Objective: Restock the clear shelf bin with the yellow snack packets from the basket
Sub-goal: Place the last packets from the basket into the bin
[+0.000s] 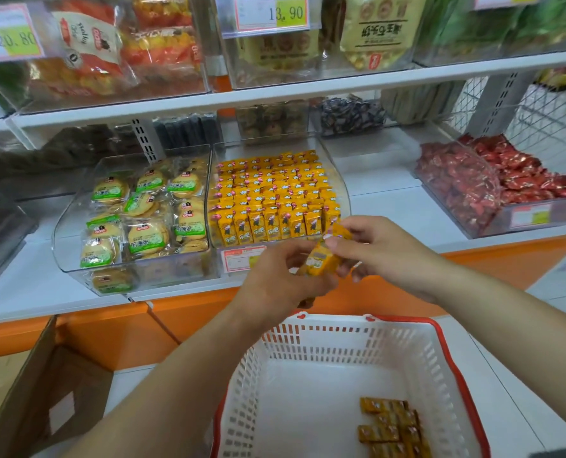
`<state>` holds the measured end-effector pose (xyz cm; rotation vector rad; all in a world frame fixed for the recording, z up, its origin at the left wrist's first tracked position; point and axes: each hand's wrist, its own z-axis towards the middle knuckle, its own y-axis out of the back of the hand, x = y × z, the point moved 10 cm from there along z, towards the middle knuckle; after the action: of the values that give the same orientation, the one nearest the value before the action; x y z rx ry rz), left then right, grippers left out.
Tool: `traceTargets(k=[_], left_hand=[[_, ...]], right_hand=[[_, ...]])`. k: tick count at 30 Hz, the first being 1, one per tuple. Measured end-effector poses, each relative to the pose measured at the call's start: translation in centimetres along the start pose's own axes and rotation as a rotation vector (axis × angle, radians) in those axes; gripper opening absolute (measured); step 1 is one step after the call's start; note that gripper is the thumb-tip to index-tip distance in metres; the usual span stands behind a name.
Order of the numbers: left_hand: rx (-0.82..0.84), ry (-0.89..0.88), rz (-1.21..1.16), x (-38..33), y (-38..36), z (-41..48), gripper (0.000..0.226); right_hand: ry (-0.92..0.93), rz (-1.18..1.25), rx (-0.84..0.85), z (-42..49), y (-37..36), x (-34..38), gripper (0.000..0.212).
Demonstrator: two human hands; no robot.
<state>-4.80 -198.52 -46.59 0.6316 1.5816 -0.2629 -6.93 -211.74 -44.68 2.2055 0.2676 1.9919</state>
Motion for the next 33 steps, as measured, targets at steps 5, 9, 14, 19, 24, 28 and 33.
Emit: traceTargets(k=[5,9,14,19,24,28,33], left_hand=[[-0.083,0.055,-0.084,0.4,1.6,0.2,0.036],[-0.15,0.064,-0.125,0.8,3.1,0.6,0.028],[-0.162,0.106,-0.3,1.3,3.9,0.4,0.027],[-0.138,0.079,-0.339,1.2,3.8,0.3,0.018],[-0.151,0.02,-0.244,0.6,4.2,0.7,0.019],[-0.202,-0.086,-0.12,-0.4,5.6,1.3,0.022],[-0.437,-0.158,0.48,0.0,10.0,1.7,0.028]], right_hand=[[-0.026,0.228,-0.056,-0.1,1.8,-0.6,0.018],[-0.061,0.11,0.006,-0.2,0.8,-1.1,0.015],[-0.046,-0.017,0.108,-0.3,-2.2,-1.1,0.005],[0.044,-0.009,-0.118,0.7,-1.4,-0.2,0.014],[0.142,-0.012,-0.079,1.5,-2.1,1.4,0.03],[0.222,-0.106,-0.117,2.5,-1.1,3.6,0.028],[0.33,-0.252,-0.36,5.9,2.2,6.9,0.029]])
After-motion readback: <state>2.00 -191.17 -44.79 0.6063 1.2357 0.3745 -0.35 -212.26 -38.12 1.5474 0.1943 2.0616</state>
